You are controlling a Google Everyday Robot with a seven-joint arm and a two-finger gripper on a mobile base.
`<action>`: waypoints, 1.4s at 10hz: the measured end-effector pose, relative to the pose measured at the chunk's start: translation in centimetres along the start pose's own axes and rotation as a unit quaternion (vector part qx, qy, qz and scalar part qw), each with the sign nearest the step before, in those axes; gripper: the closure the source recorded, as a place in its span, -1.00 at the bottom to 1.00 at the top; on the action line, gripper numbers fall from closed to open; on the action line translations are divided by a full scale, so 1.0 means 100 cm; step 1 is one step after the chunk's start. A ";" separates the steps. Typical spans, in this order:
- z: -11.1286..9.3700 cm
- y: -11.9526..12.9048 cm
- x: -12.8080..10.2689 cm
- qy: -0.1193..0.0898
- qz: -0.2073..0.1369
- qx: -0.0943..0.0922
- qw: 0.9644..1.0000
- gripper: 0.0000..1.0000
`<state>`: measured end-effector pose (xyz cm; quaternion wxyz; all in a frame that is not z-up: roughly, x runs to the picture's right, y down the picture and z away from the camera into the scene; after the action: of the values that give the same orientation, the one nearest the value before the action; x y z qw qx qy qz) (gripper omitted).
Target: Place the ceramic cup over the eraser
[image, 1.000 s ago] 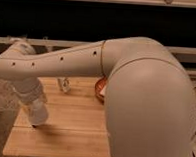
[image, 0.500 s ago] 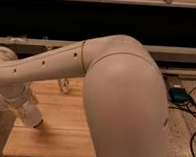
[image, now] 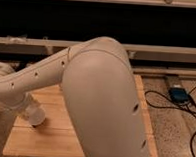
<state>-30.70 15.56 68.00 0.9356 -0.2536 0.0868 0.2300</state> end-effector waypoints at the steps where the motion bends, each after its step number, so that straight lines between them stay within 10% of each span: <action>1: 0.007 0.001 -0.002 0.009 -0.001 -0.001 1.000 -0.40; 7: 0.033 -0.008 -0.007 0.069 -0.016 -0.047 0.996 -0.60; 14: -0.025 -0.074 -0.012 0.027 0.008 -0.085 0.996 -0.60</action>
<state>-28.37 8.14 69.46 0.9062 -0.3373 0.0939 0.2369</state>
